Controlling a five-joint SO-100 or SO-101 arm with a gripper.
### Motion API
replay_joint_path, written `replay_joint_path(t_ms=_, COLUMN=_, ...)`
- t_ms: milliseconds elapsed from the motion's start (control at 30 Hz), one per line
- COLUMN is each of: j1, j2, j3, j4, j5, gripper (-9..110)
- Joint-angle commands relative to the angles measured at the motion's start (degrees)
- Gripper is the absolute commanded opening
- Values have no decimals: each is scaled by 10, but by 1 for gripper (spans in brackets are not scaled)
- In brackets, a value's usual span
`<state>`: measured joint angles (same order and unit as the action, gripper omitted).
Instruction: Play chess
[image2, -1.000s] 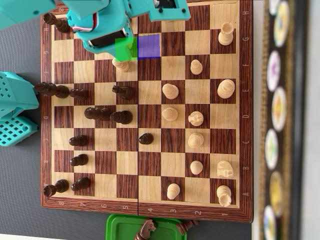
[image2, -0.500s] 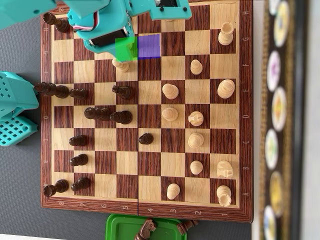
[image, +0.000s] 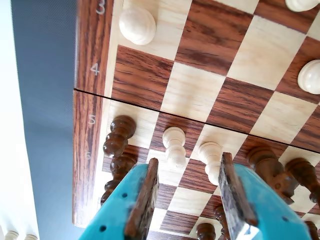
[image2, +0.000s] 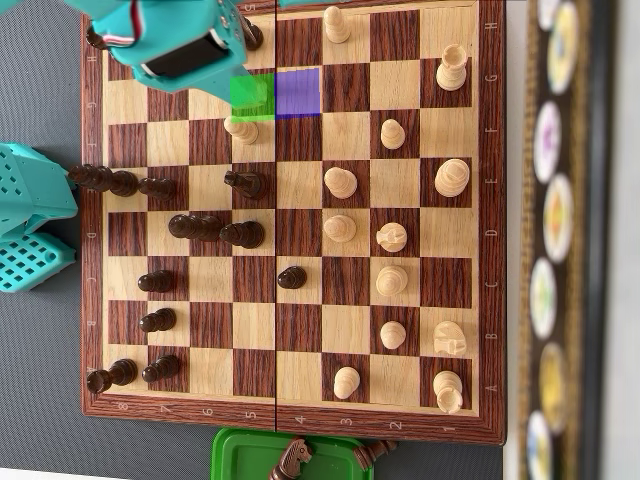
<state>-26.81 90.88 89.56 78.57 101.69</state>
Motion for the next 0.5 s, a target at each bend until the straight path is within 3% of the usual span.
replay_joint_path(t_ms=0, j1=14, j2=68, j3=-19, j4=1, j5=2, gripper=18)
replay_joint_path(t_ms=467, j1=137, j2=341, j3=91, j4=-4, j5=0, gripper=18)
